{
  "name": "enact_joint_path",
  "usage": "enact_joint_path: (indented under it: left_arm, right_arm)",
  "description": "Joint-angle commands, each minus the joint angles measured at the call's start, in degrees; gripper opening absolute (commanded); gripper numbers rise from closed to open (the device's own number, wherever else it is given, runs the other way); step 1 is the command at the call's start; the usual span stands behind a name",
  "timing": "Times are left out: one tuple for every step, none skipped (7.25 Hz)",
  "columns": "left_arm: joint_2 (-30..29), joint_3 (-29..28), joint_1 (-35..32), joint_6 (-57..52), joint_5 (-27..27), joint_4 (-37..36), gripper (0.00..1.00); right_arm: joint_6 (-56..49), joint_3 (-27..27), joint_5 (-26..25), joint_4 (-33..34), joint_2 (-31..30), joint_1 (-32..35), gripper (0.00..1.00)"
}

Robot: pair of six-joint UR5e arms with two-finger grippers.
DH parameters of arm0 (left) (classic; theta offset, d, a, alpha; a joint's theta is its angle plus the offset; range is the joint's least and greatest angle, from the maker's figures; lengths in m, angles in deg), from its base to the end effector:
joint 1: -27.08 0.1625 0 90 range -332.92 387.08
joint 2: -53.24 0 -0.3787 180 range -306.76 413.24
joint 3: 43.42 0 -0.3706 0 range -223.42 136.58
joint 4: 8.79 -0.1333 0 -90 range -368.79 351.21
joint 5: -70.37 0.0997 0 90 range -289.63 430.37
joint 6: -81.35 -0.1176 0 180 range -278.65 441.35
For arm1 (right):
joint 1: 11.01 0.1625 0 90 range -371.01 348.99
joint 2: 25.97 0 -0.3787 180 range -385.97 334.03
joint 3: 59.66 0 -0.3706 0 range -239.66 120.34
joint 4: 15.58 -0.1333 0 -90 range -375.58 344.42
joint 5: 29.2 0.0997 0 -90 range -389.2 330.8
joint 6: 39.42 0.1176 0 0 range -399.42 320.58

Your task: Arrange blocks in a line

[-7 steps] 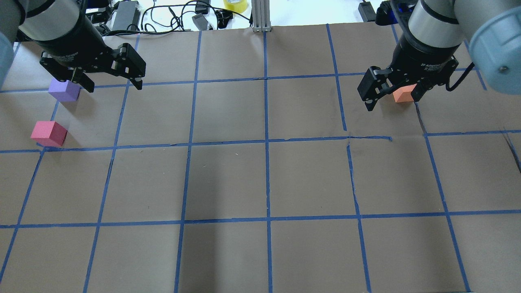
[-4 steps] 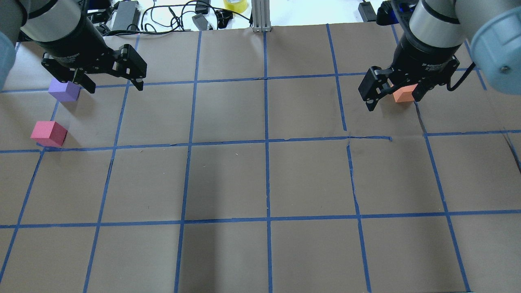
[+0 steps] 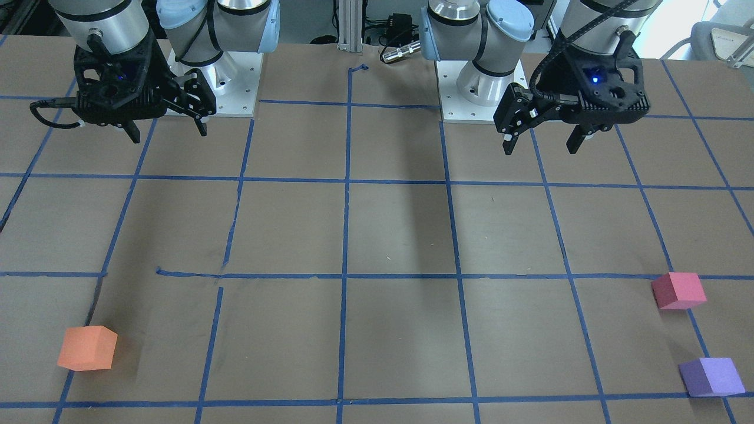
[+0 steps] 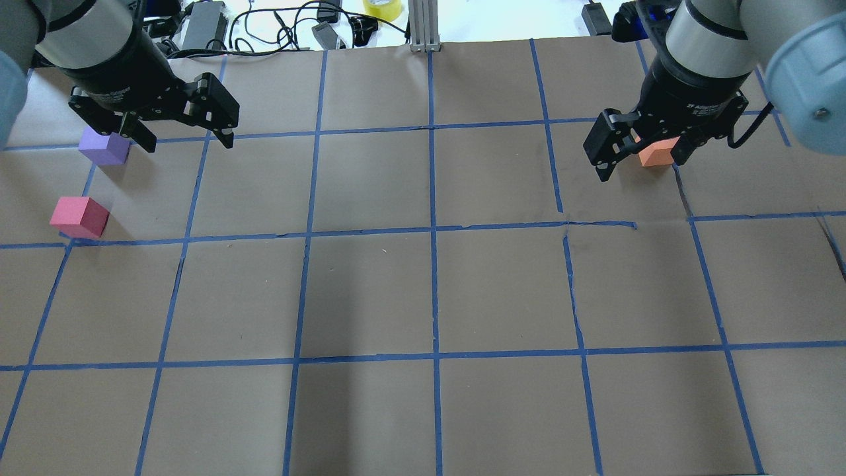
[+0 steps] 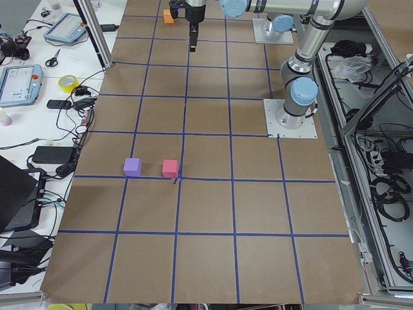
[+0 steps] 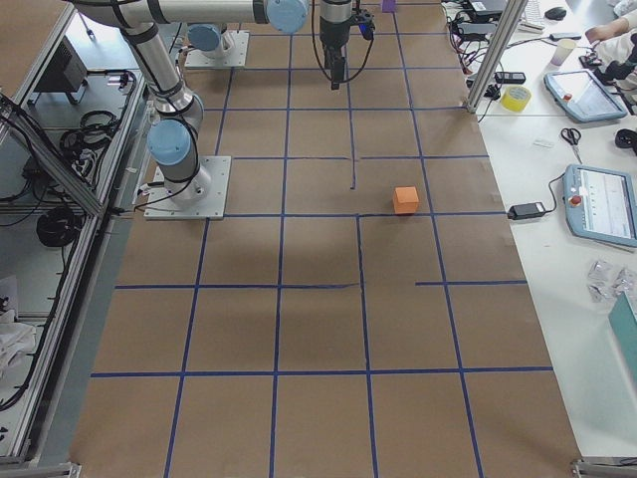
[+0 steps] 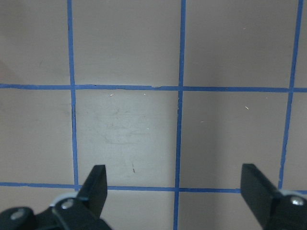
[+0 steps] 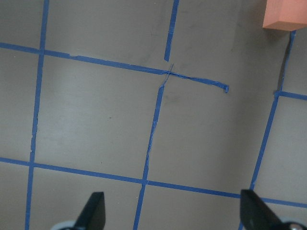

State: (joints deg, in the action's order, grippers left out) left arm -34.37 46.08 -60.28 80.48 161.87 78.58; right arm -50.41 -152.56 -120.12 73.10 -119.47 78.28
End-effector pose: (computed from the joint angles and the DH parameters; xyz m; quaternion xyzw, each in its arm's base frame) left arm -0.1087 -0.4704 0.4521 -0.0161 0.9986 -0.0477 0.0145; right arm 0.1259 -0.4473 0.4255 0.0896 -0.9959 -0.0071 0.0073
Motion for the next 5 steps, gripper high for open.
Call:
enact_joint_path:
  left_arm:
    - [-0.01, -0.03, 0.00, 0.00, 0.00, 0.00, 1.00]
    - [-0.01, -0.03, 0.00, 0.00, 0.00, 0.00, 1.00]
    - [-0.01, -0.03, 0.00, 0.00, 0.00, 0.00, 1.00]
    - [-0.01, -0.03, 0.00, 0.00, 0.00, 0.00, 1.00]
    - [-0.01, -0.03, 0.00, 0.00, 0.00, 0.00, 1.00]
  right_arm:
    - [0.17, 0.00, -0.48, 0.00, -0.01, 0.00, 1.00]
    - [0.08, 0.00, -1.36, 0.17, 0.34, -0.52, 1.00]
    - [0.08, 0.00, -2.50, 0.87, 0.26, -0.52, 1.00]
    - [0.87, 0.00, -2.95, 0.97, 0.60, -0.87, 1.00]
    - [1.05, 0.00, -5.04, 1.31, 0.78, -1.14, 1.00]
